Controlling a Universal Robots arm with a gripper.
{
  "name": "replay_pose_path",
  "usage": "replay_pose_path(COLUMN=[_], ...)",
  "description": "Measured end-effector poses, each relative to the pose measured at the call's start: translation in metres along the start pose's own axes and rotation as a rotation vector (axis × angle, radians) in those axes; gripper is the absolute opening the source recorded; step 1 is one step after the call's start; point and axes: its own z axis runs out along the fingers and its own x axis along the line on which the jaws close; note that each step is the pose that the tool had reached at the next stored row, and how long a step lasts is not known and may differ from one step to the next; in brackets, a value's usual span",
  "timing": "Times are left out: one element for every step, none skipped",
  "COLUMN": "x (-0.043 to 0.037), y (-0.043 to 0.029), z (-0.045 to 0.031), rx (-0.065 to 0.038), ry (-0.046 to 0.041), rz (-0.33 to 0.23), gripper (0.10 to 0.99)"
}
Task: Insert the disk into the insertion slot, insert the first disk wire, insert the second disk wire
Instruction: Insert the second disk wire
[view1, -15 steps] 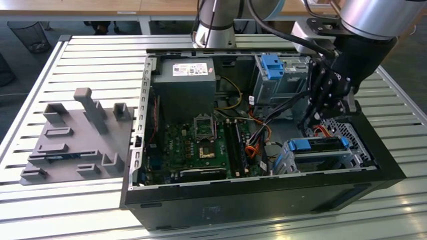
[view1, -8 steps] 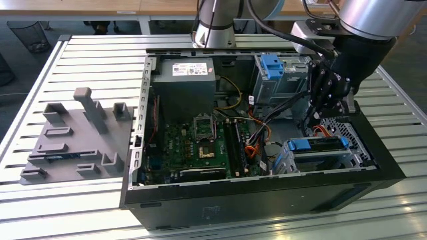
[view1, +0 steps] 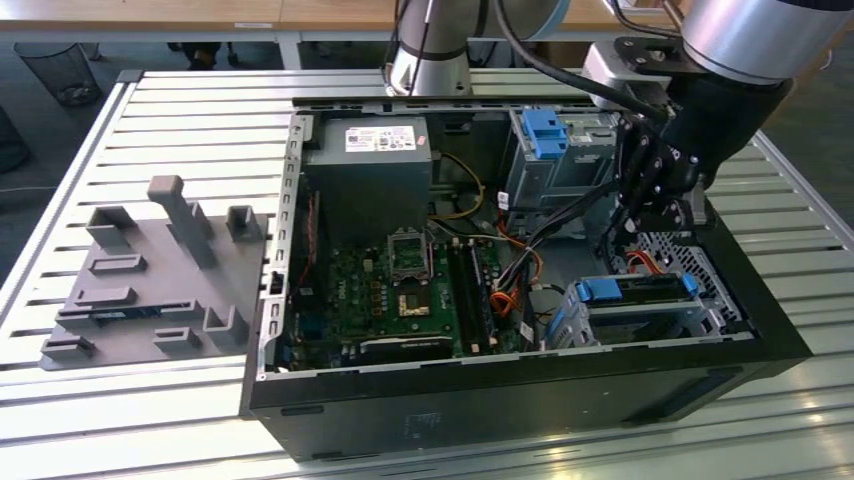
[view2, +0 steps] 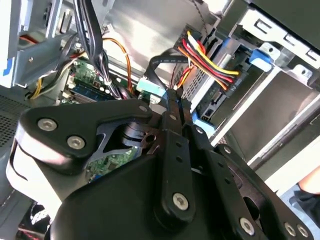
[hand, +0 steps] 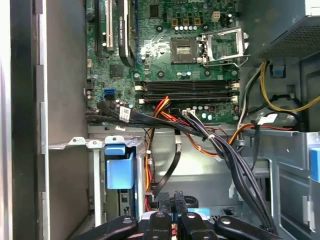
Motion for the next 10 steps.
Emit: replay_pose_path(x=[0.0004,0.0010,0.0021,0.0034,0.0048,0.0062,0.0076,0.0091,0.0110,0.0128], y=[0.0000,0.0000,-0.0001,-0.0002,-0.0003,-0.0003,-0.0004,-0.0005,-0.0007,-0.0007], z=[0.0001,0.0002,0.0004,0.0006,0.0009,0.0011,0.0014,0.0015,0.0017,0.0018], rx=[0.000,0.000,0.000,0.000,0.000,0.000,0.000,0.000,0.000,0.000], ry=[-0.0001,-0.0002,-0.0001,-0.0002,-0.0001,-0.0002,-0.0004,-0.0006,-0.0011,-0.0014], rz=[0.000,0.000,0.000,-0.001,-0.003,-0.003,-0.004,-0.005,-0.005,-0.005], gripper=[0.149,0.149,0.149,0.149,0.149,0.149,0.149,0.149,0.149,0.149])
